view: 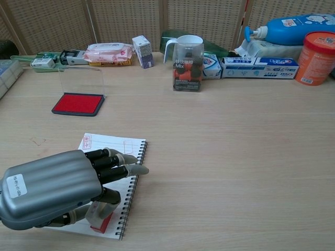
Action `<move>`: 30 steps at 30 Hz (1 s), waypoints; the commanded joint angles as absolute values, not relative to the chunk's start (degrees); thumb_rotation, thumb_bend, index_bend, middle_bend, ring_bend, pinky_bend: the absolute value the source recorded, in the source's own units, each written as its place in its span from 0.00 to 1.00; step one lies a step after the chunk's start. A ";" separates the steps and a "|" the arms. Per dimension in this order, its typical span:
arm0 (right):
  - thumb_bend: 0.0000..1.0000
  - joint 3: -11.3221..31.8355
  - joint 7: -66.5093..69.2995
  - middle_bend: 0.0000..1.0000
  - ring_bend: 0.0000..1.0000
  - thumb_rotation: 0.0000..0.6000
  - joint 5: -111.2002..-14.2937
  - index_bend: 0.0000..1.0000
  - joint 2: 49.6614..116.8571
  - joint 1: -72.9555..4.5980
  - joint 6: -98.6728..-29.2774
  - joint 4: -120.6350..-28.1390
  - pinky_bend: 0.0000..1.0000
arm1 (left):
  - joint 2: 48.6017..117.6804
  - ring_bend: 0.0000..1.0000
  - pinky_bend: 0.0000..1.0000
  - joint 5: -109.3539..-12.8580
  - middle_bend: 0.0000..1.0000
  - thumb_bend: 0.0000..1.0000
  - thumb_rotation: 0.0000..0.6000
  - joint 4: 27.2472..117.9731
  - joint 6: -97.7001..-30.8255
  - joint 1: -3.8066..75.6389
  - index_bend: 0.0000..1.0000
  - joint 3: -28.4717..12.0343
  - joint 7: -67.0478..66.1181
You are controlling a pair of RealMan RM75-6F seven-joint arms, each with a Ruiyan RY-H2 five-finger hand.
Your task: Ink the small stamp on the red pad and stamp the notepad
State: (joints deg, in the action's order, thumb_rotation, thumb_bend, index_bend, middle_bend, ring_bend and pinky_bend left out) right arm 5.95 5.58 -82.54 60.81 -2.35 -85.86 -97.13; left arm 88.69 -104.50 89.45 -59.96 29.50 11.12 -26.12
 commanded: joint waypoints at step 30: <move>0.00 5.89 5.84 0.00 0.00 0.66 -82.59 0.00 60.68 -2.31 -85.83 -96.97 0.00 | 90.25 0.00 0.10 -103.25 0.00 0.42 1.00 87.93 -58.92 29.14 0.73 11.09 -26.78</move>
